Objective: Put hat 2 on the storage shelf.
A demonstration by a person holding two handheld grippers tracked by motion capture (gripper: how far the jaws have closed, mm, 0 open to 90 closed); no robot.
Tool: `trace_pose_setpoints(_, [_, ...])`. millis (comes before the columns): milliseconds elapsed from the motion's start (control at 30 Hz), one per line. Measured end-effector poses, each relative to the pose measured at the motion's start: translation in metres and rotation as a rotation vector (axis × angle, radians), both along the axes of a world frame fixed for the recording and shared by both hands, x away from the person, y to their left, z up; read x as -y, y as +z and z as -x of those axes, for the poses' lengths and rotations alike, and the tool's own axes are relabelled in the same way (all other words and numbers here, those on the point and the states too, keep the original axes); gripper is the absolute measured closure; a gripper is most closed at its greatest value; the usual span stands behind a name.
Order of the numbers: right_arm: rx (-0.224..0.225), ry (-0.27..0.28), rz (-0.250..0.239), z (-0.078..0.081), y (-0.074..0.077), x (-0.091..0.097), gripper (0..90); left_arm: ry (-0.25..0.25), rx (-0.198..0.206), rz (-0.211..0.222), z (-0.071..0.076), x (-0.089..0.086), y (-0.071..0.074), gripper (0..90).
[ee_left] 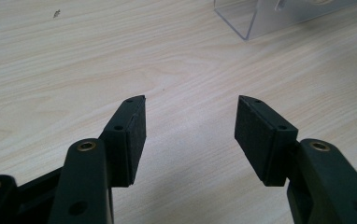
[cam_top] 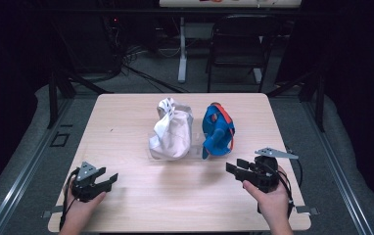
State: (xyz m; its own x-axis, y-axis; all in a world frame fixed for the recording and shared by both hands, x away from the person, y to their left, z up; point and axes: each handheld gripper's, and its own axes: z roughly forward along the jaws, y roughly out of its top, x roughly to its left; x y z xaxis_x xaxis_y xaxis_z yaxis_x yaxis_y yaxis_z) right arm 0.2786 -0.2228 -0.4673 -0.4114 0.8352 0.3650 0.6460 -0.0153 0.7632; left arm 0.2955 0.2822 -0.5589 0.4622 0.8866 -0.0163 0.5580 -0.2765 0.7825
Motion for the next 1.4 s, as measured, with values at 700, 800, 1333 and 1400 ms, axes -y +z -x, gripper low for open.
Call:
trace_pose_setpoints(700, [-0.019, 0.021, 0.030, 0.000, -0.062, -0.025, 46.3, -0.020, -0.018, 0.001, -0.004, 0.005, -0.002, 44.7])
trace_pose_setpoints(800, [-0.037, 0.016, 0.041, -0.002, -0.069, -0.024, 46.1, -0.027, -0.007, 0.006, -0.005, 0.006, -0.003, 44.4])
trace_pose_setpoints(1333, [-0.051, 0.009, 0.072, -0.001, -0.087, -0.032, 46.5, -0.077, -0.027, 0.009, -0.010, 0.016, -0.004, 44.0])
trace_pose_setpoints(1400, [-0.068, 0.007, 0.075, -0.003, -0.089, -0.031, 46.7, -0.081, -0.020, 0.012, -0.010, 0.018, -0.005, 44.0])
